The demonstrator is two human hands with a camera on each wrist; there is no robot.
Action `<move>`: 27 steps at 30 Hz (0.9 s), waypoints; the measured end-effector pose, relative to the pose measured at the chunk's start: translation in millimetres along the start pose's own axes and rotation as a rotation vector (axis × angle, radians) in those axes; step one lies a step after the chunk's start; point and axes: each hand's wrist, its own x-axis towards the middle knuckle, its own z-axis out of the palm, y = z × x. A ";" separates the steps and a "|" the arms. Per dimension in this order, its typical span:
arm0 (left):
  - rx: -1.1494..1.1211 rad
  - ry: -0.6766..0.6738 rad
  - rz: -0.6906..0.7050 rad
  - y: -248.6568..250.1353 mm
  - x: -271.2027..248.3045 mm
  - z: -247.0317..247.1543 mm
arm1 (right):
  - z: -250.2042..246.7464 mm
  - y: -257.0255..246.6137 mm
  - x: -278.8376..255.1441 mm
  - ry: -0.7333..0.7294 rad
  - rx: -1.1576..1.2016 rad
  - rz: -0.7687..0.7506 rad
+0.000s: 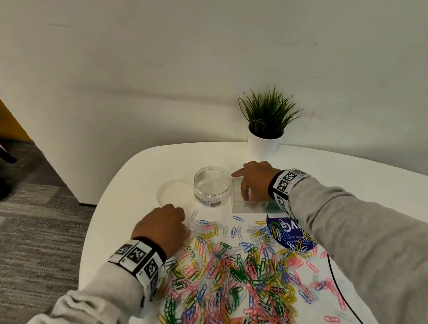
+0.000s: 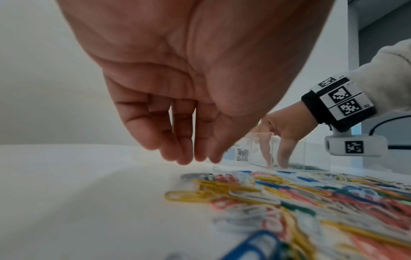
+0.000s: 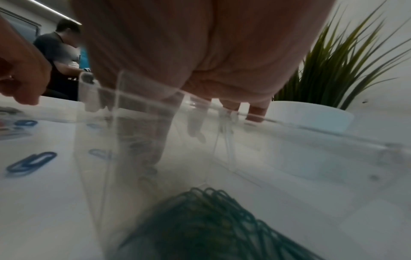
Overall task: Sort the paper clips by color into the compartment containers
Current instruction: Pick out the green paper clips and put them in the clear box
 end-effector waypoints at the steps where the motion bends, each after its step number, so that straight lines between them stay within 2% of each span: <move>1: 0.010 -0.012 -0.015 -2.2 0.1 -0.7 | 1.5 -0.1 1.3 -0.007 -0.018 0.001; 4: -0.011 -0.017 -0.035 -7.3 -5.9 0.5 | 1.6 1.6 4.5 -0.062 -0.047 0.015; 10: -0.055 -0.008 0.033 -20.4 -23.9 4.0 | -0.3 0.8 7.0 -0.117 -0.058 0.001; 12: -0.087 -0.022 0.084 -24.2 -29.8 5.5 | -7.8 5.5 1.2 -0.092 0.064 0.003; 14: -0.111 -0.045 0.133 -28.6 -34.7 8.3 | -21.3 16.2 -12.4 0.019 0.200 0.013; 17: -0.103 -0.085 0.164 -35.2 -40.7 12.2 | -35.7 34.0 -42.1 0.185 0.197 0.108; 21: -0.110 -0.078 0.185 -36.5 -46.8 19.2 | -22.6 44.2 -74.5 0.081 -0.025 0.301; 22: -0.109 -0.064 0.191 -36.4 -47.0 20.9 | -15.5 39.5 -80.1 0.120 -0.046 0.304; 25: -0.132 -0.059 0.172 -36.3 -49.4 24.2 | 8.6 -3.5 -96.6 0.402 0.044 0.165; 26: -0.150 -0.060 0.166 -35.7 -50.3 24.6 | 17.5 -23.8 -100.4 0.404 0.133 0.085; 27: -0.166 -0.059 0.166 -34.4 -51.1 24.9 | 25.8 -44.2 -102.4 0.338 0.219 0.018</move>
